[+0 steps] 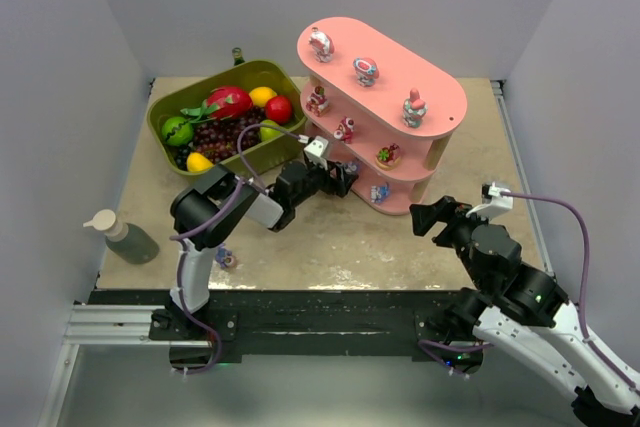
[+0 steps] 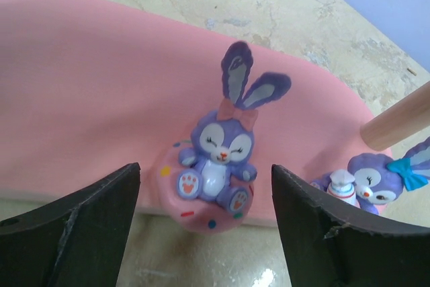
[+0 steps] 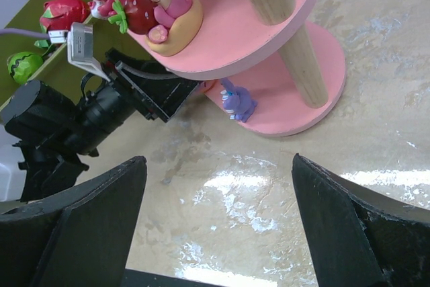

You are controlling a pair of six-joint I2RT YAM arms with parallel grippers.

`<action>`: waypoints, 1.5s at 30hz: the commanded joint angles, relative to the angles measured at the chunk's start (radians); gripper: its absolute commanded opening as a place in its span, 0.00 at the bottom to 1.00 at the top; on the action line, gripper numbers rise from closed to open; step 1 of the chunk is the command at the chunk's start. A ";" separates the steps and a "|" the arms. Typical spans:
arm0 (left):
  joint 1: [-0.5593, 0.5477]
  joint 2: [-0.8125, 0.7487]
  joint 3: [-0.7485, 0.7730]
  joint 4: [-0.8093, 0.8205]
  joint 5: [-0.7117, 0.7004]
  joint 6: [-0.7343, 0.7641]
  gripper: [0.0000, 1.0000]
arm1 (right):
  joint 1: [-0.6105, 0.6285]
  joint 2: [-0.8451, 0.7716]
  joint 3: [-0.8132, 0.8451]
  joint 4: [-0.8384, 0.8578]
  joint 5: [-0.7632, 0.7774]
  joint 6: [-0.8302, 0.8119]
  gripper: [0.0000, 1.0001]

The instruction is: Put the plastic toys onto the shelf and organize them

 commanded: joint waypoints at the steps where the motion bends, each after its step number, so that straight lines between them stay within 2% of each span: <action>1: 0.010 -0.075 -0.041 0.081 -0.036 -0.048 0.83 | -0.002 0.012 0.009 0.033 0.003 -0.003 0.92; 7: 0.010 -0.160 -0.119 0.129 -0.026 -0.057 0.86 | -0.002 0.022 0.011 0.023 0.014 0.005 0.92; 14: 0.009 -0.320 -0.233 0.057 -0.106 -0.045 0.86 | -0.002 0.051 0.023 0.008 0.016 0.012 0.92; 17: 0.010 -0.398 -0.267 -0.039 -0.189 -0.068 0.76 | -0.002 0.039 0.023 0.005 0.017 0.015 0.92; 18: 0.009 -0.430 -0.271 -0.097 -0.212 -0.075 0.69 | -0.002 0.036 0.023 0.005 0.017 0.017 0.92; 23: 0.030 -0.467 -0.255 -0.314 -0.338 -0.166 0.51 | -0.002 0.021 0.021 0.000 0.019 0.023 0.92; 26: 0.070 -0.463 -0.250 -0.395 -0.336 -0.222 0.42 | -0.001 0.024 0.023 -0.001 0.019 0.023 0.92; 30: 0.165 -0.477 -0.268 -0.461 -0.245 -0.255 0.25 | -0.002 0.028 0.024 -0.003 0.019 0.023 0.92; 35: 0.214 -0.532 -0.297 -0.486 -0.233 -0.220 0.27 | -0.002 0.027 0.026 -0.003 0.020 0.025 0.92; 45: 0.363 -0.443 -0.236 -0.497 -0.152 -0.244 0.27 | -0.002 0.039 0.026 -0.003 0.028 0.025 0.92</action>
